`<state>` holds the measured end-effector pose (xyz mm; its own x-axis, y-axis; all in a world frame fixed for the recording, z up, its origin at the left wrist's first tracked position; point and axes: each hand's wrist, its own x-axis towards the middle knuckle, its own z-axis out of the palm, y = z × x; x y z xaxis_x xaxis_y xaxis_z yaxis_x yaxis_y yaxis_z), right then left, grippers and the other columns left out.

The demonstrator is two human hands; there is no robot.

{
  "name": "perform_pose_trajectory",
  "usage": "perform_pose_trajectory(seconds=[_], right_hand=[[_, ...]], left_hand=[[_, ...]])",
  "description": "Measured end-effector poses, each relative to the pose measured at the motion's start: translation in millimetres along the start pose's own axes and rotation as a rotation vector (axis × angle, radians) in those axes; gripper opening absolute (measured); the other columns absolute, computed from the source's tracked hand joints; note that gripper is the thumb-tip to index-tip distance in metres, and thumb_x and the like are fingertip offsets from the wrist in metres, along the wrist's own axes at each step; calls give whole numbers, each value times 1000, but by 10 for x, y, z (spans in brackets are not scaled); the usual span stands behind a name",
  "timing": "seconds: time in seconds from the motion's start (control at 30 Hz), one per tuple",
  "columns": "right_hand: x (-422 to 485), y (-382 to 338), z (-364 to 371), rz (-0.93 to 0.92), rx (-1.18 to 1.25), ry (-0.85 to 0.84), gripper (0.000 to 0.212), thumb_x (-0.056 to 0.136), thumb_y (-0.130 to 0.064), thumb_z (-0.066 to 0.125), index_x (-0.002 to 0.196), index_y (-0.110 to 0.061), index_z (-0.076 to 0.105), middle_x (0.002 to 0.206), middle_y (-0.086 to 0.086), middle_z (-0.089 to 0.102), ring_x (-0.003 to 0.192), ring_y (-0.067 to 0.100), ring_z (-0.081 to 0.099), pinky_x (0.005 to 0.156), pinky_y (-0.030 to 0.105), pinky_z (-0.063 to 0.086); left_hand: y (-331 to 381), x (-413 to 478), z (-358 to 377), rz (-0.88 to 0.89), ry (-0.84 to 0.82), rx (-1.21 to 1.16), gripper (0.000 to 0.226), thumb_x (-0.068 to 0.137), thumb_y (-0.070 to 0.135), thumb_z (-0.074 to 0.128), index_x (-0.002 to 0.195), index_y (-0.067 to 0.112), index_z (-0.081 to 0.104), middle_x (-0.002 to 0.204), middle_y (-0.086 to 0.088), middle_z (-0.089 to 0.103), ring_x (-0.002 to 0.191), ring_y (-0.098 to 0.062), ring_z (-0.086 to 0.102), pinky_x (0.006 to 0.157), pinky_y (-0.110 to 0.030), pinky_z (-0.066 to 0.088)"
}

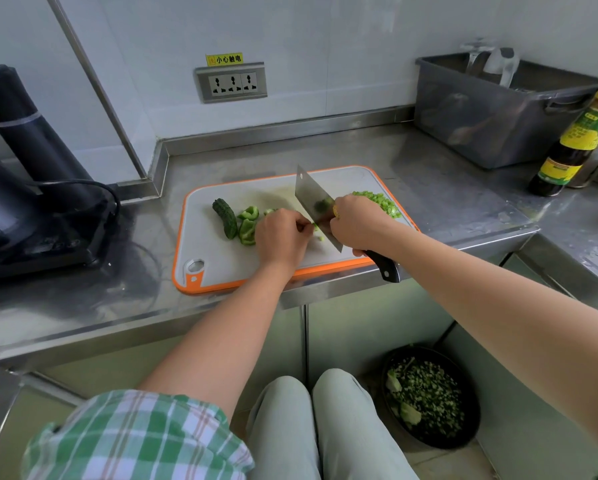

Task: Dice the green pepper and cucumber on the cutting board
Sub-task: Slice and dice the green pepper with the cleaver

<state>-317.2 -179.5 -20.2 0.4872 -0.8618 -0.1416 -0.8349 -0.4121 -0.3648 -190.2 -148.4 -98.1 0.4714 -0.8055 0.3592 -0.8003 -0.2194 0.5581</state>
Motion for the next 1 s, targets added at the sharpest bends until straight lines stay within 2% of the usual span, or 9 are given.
perform_pose_trajectory(seconds=[0.27, 0.4, 0.5, 0.6, 0.8, 0.9, 1.0], right_hand=[[66, 7, 107, 8, 24, 22, 9, 91, -3, 38, 93, -2, 46, 69, 9, 48, 43, 21, 54, 38, 24, 38], [93, 26, 122, 18, 43, 62, 7, 91, -2, 38, 92, -5, 44, 69, 7, 50, 43, 19, 55, 39, 25, 37], [61, 42, 37, 23, 51, 65, 5, 92, -2, 40, 93, -5, 43, 68, 9, 50, 42, 20, 54, 39, 26, 40], [6, 18, -35, 4, 13, 32, 5, 91, -2, 40, 93, -3, 44, 70, 11, 50, 40, 20, 52, 36, 24, 38], [25, -2, 37, -18, -39, -7, 11, 91, -3, 38, 94, -1, 49, 73, 11, 52, 39, 19, 54, 36, 23, 37], [57, 6, 68, -4, -33, -1, 11, 92, -5, 38, 97, -3, 47, 72, 11, 50, 41, 20, 54, 37, 25, 39], [94, -4, 141, -1, -38, 24, 9, 92, -4, 39, 96, -4, 47, 72, 8, 48, 43, 20, 54, 40, 24, 38]], left_hand=[[-10, 2, 8, 15, 8, 16, 17, 77, 28, 68, 70, 14, 75, 67, -8, 68, 67, -30, 60, 55, -35, 45], [-12, -20, -6, 55, -10, 65, 18, 76, 29, 64, 71, 17, 76, 65, -5, 68, 65, -28, 61, 54, -33, 45], [-18, -41, -14, 66, -19, 16, 16, 74, 20, 66, 83, 21, 80, 77, -1, 74, 75, -25, 66, 64, -29, 49], [-40, -37, -18, 37, -26, -50, 20, 77, 11, 65, 91, 18, 79, 89, -3, 75, 84, -24, 67, 71, -27, 48], [-84, -34, -7, 72, -33, -46, 15, 75, 18, 63, 75, 13, 77, 72, -10, 71, 70, -31, 63, 62, -39, 50], [-102, -24, 12, 86, -28, -59, 20, 73, 22, 58, 74, 13, 76, 71, -10, 71, 68, -31, 62, 61, -39, 50], [-102, -29, -6, 87, -22, -86, 13, 77, 17, 66, 81, 16, 79, 77, -7, 74, 71, -28, 64, 64, -35, 50]])
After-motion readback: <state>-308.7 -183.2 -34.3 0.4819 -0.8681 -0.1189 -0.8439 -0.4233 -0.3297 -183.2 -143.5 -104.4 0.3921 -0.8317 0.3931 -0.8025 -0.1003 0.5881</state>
